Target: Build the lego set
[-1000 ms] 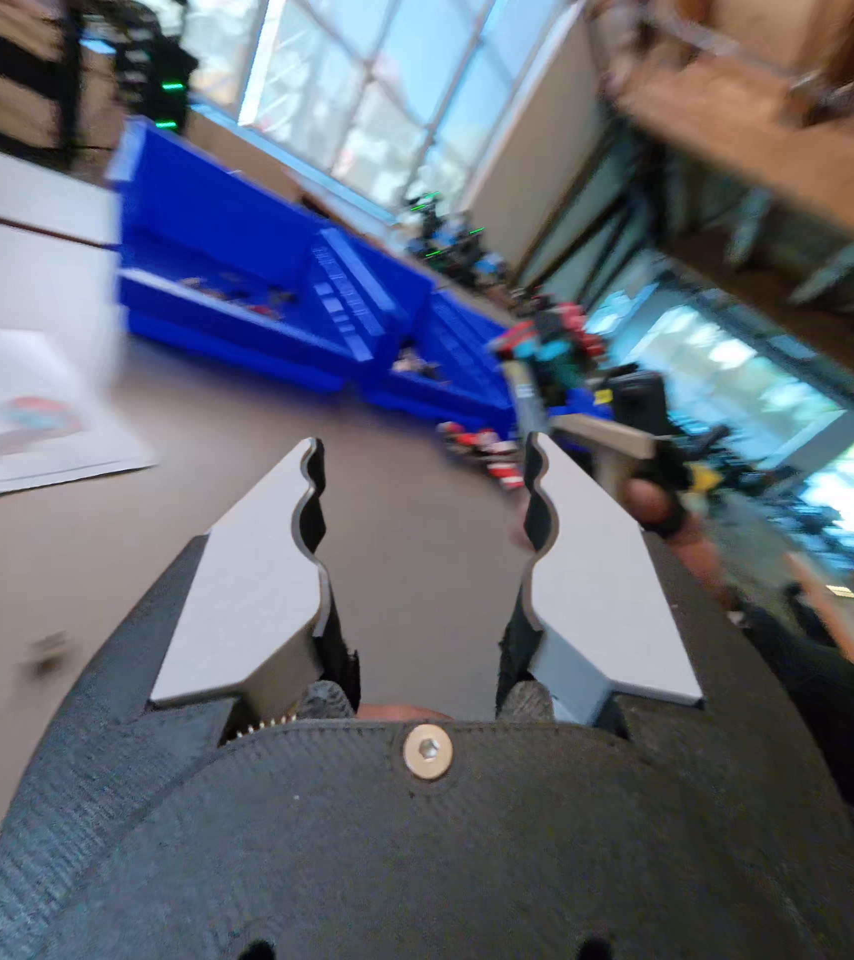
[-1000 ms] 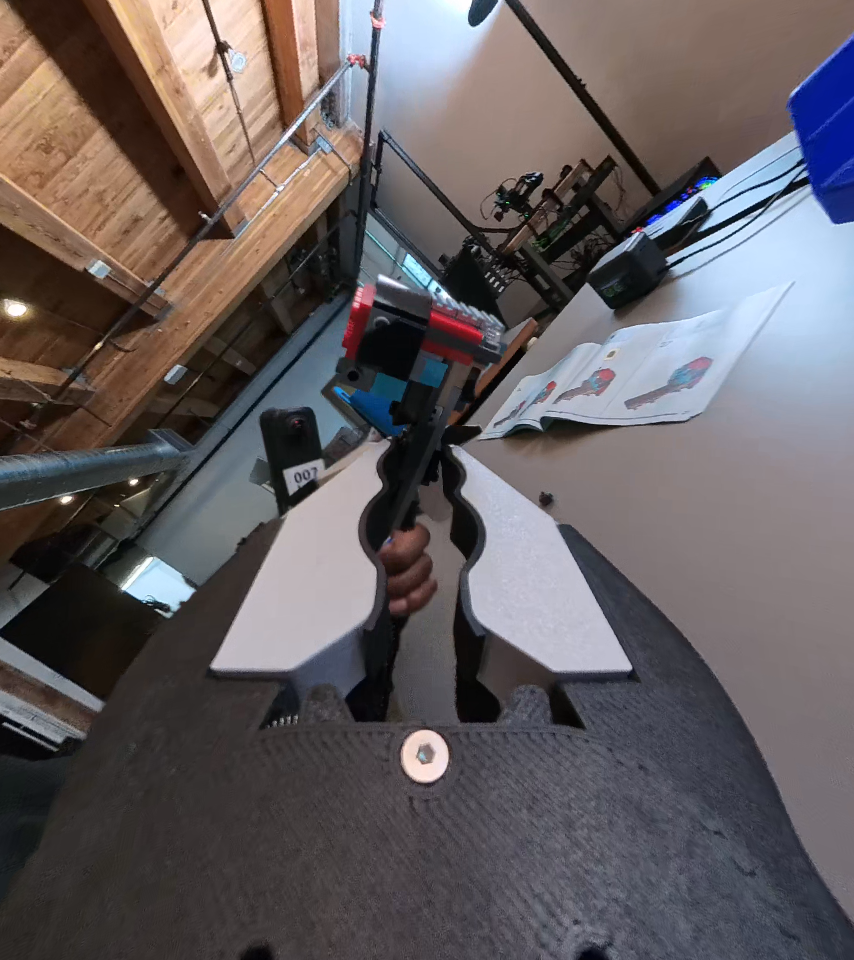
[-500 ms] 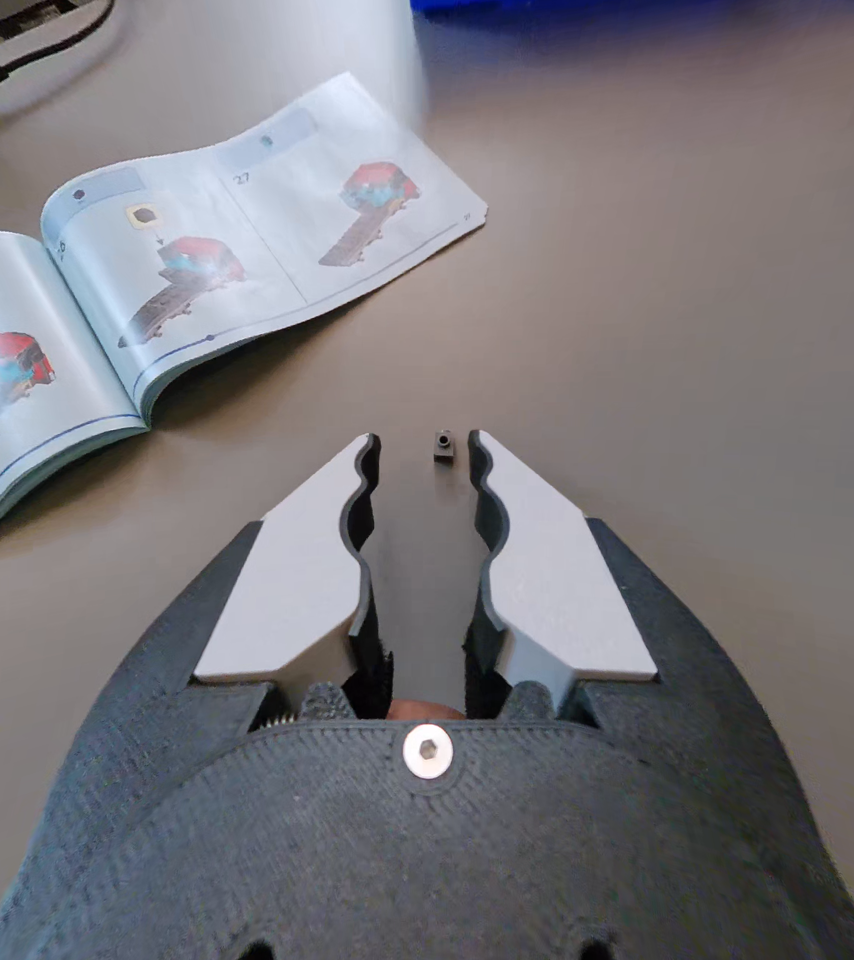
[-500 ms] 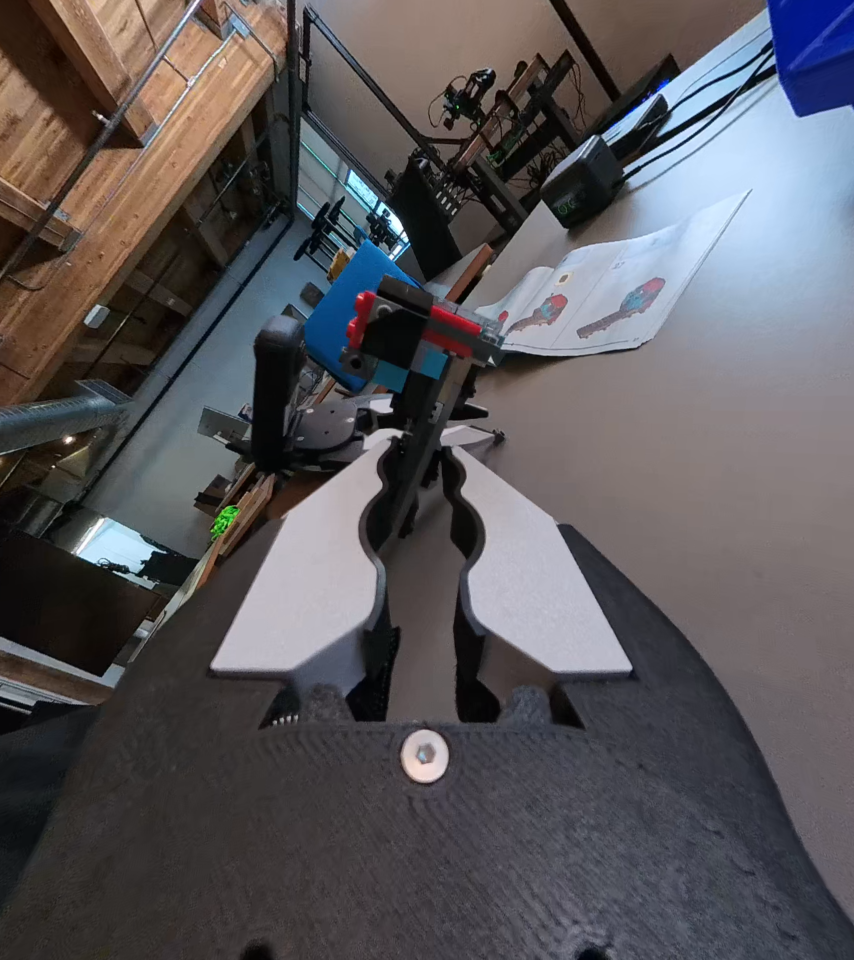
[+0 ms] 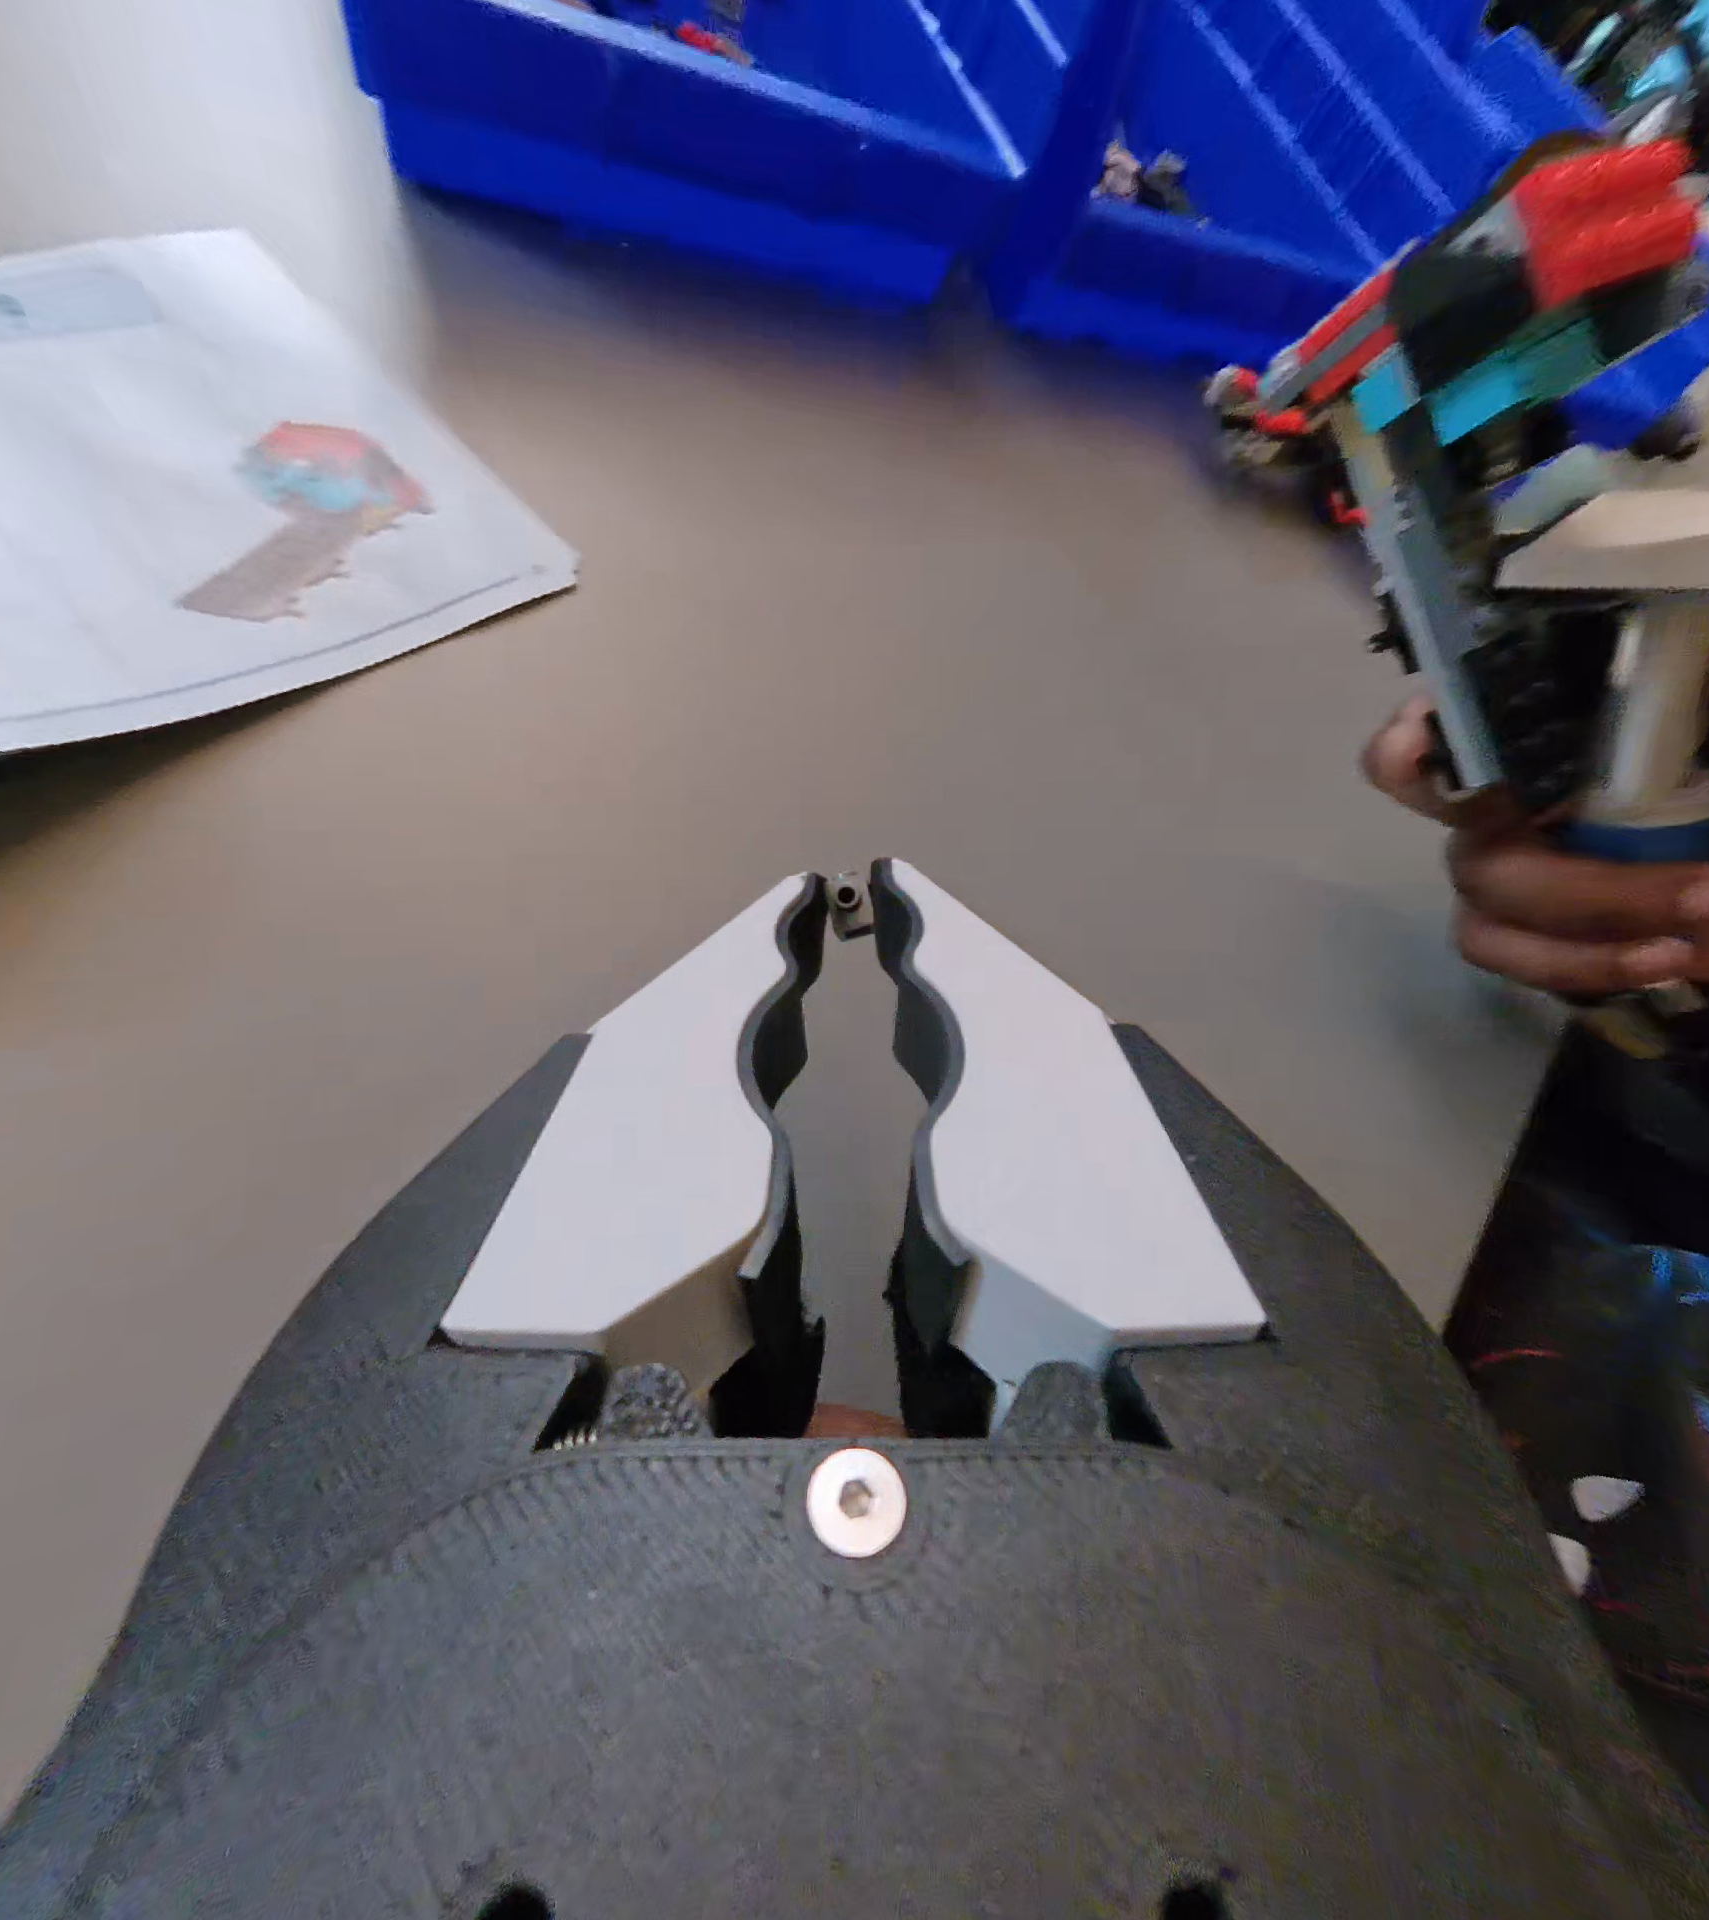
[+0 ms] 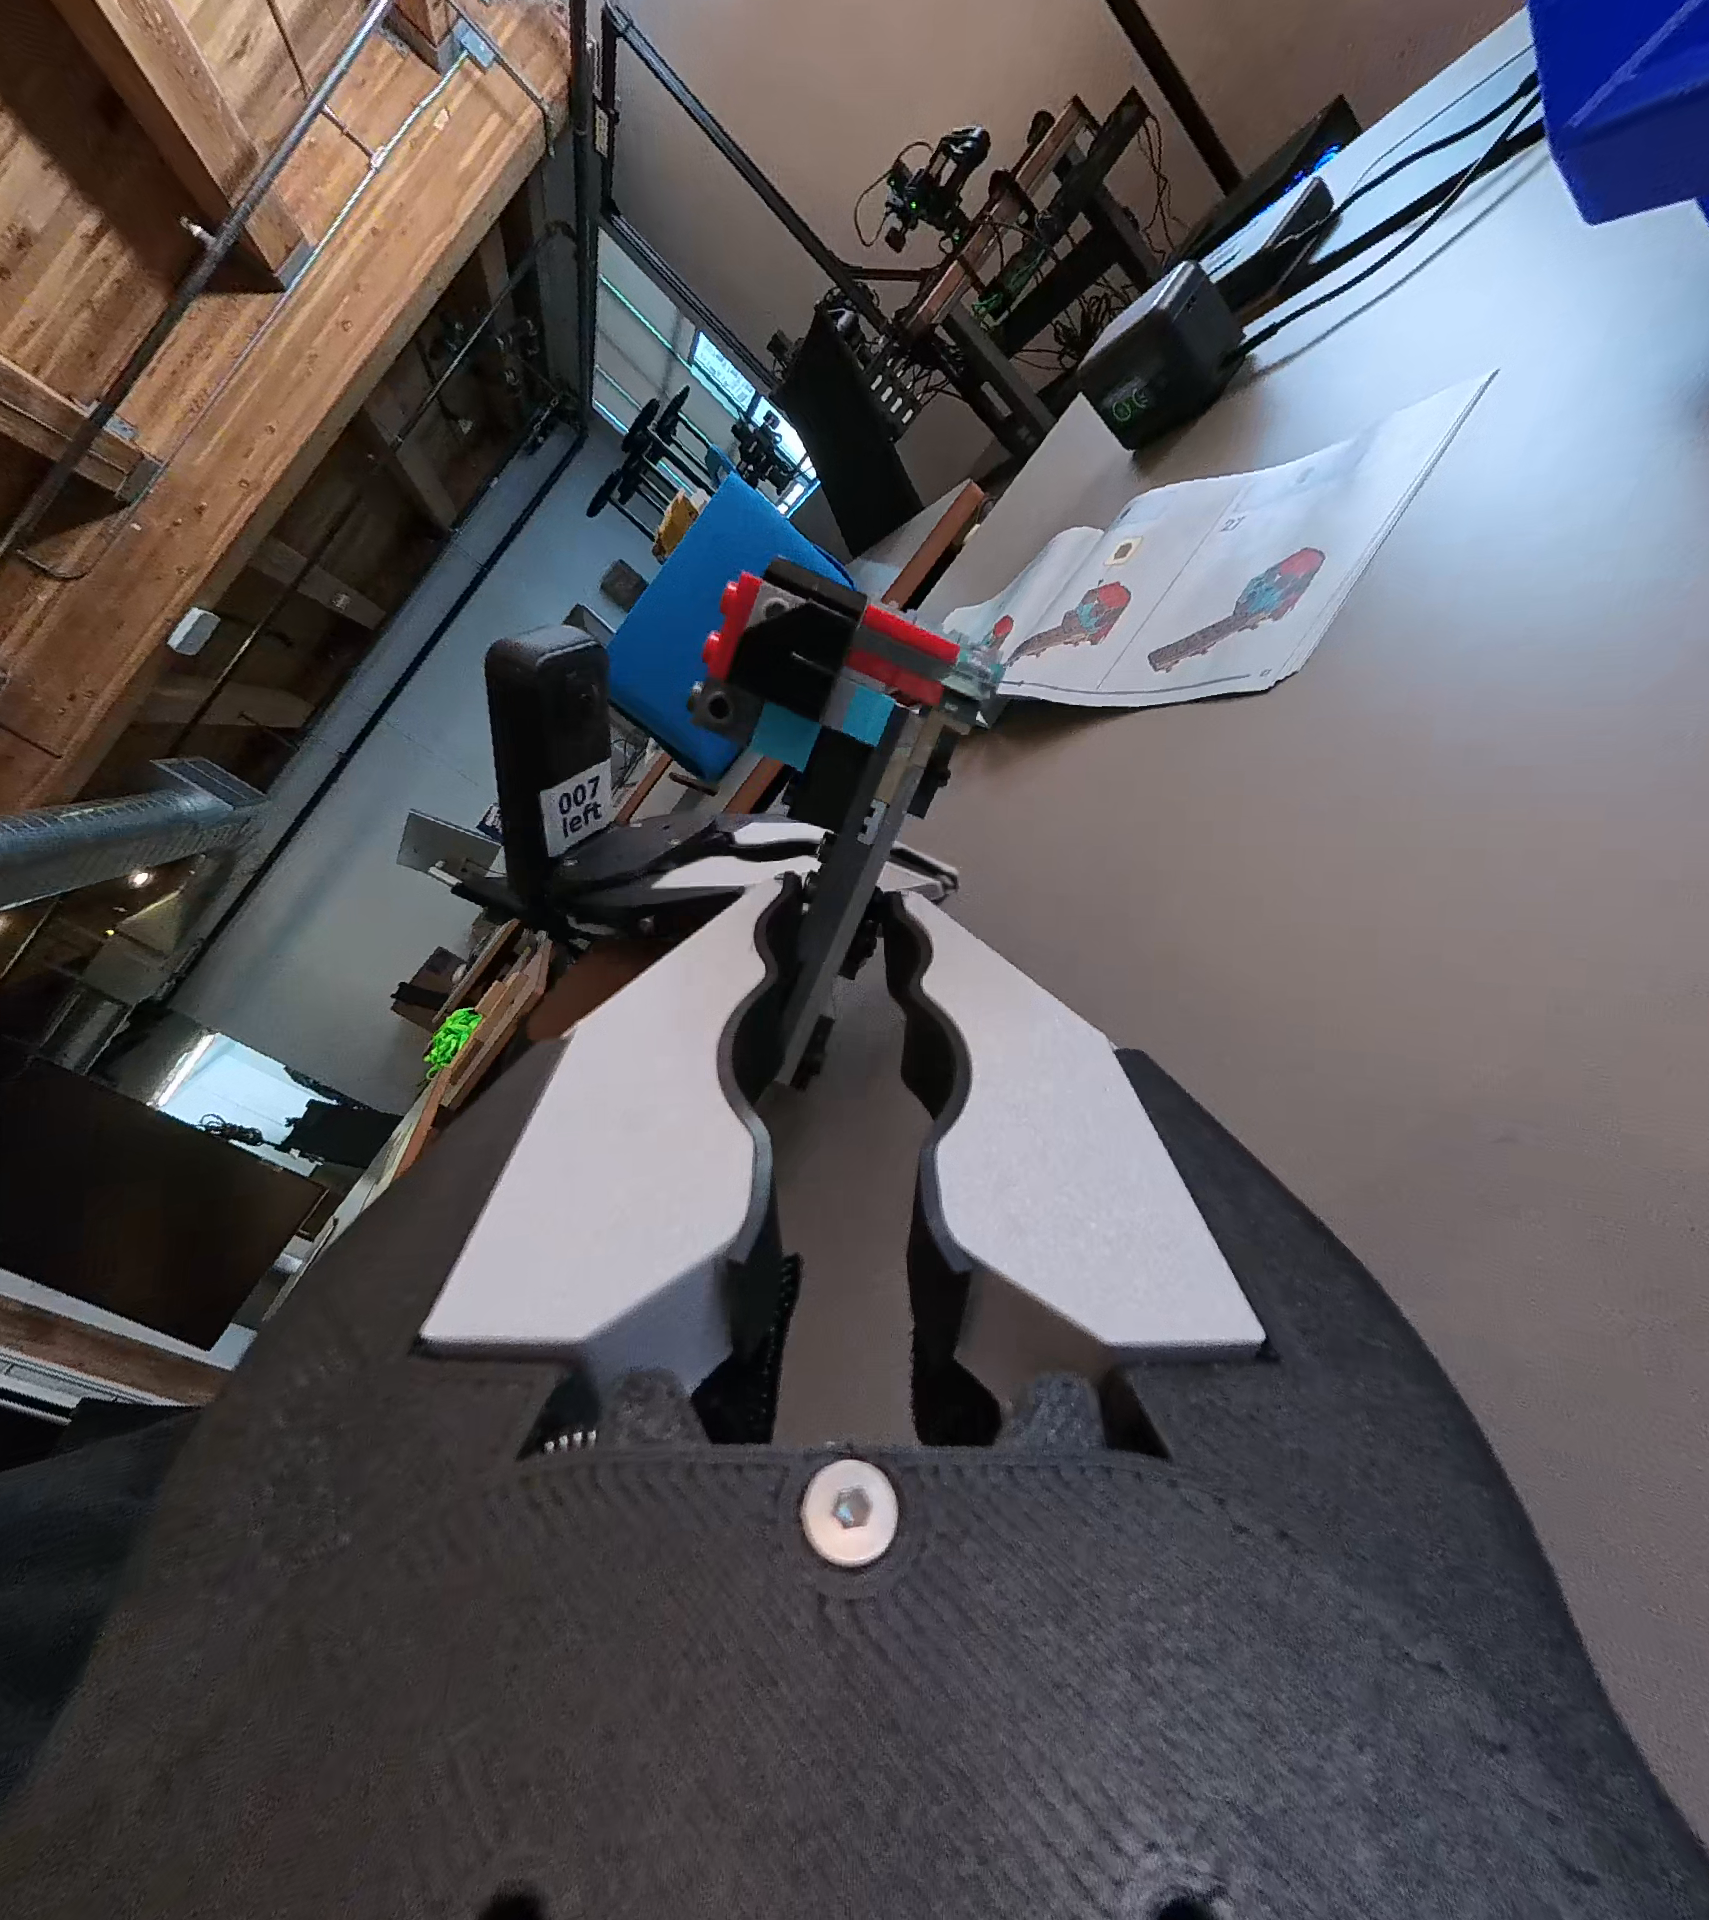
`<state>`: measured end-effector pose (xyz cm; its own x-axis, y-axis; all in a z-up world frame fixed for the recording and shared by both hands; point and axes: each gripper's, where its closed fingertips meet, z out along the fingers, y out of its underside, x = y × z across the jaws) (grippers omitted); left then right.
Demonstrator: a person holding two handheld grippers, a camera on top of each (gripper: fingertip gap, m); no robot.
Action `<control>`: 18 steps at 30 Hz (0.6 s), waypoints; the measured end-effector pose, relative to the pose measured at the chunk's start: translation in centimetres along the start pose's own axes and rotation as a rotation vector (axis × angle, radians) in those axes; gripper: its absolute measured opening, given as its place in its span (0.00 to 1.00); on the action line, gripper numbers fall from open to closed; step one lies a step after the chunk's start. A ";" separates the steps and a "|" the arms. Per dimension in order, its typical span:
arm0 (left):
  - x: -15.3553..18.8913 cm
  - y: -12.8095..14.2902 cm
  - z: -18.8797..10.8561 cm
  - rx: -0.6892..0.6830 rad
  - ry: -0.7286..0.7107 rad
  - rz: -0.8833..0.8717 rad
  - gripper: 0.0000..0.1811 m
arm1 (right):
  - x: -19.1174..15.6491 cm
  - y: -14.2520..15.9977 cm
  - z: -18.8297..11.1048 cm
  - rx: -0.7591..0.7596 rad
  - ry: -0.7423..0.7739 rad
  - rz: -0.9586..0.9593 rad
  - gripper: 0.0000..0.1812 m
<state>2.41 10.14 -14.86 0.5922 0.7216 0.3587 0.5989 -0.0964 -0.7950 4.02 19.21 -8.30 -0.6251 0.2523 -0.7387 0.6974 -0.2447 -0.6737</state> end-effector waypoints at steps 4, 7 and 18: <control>1.4 -0.7 -0.4 0.052 0.114 -0.069 0.07 | 0.0 -0.2 0.0 0.002 -0.002 -0.001 0.08; 0.9 -0.6 -0.7 0.051 0.103 -0.073 0.08 | 0.1 -0.2 0.0 0.001 -0.002 0.000 0.08; -0.3 1.2 -0.7 -0.089 -0.058 0.092 0.11 | 0.6 -0.1 0.1 -0.006 0.008 -0.001 0.08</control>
